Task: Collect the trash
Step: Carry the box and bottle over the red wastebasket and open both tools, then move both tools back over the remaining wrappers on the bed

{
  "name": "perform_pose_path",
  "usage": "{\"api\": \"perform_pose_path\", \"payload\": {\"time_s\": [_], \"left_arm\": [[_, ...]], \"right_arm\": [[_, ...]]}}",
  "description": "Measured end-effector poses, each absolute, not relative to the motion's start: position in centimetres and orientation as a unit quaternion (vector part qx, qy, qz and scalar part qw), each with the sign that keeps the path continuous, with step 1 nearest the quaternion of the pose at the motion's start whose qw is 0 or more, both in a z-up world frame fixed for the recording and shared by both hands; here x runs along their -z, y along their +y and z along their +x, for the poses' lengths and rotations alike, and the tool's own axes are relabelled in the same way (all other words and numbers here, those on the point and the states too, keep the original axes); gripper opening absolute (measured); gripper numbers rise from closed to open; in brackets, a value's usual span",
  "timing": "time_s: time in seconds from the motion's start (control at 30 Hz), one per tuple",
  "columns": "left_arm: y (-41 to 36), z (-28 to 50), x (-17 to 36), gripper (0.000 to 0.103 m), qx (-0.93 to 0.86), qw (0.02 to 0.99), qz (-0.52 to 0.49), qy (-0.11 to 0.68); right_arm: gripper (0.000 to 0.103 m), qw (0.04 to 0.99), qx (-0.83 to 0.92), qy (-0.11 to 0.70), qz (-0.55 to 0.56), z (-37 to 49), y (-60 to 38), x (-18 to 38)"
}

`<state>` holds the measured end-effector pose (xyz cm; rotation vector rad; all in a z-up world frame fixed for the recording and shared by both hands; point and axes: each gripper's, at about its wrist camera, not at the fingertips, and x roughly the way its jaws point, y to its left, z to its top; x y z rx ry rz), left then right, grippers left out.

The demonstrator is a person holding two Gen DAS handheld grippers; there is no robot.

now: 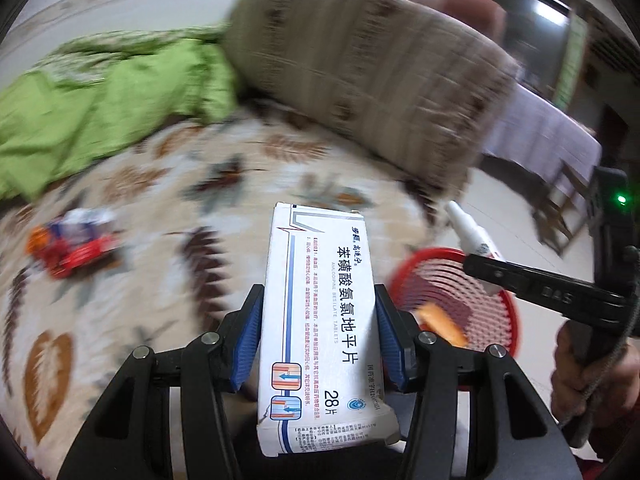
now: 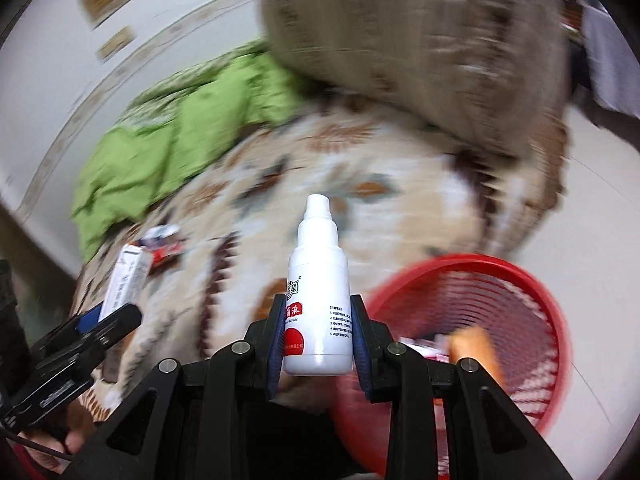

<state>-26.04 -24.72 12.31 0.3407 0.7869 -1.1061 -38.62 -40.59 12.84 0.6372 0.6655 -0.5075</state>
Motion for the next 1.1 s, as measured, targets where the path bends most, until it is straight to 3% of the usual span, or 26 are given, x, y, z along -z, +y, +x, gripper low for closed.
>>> {"api": "perform_pose_path", "payload": {"time_s": [0.3,0.43,0.5,1.1], "left_arm": [[-31.7,-31.8,-10.8,0.052,0.574,0.701,0.206,0.371],[-33.1,-32.6,-10.4,0.064,0.585,0.69,0.211,0.37],[-33.1,-32.7,-10.5,0.064,0.585,0.693,0.214,0.364],[-22.8,-21.9,-11.6,0.064,0.433,0.803,0.136,0.387]], "right_arm": [[0.031,0.838,0.301,0.31,0.333,-44.8,-44.5,-11.7],[0.032,0.834,0.298,0.316,0.341,-45.4,-45.1,-10.8],[0.032,0.832,0.3,0.316,0.344,-45.5,-45.3,-10.6],[0.032,0.876,0.182,0.328,0.302,-36.0,-40.7,-12.2]]}}
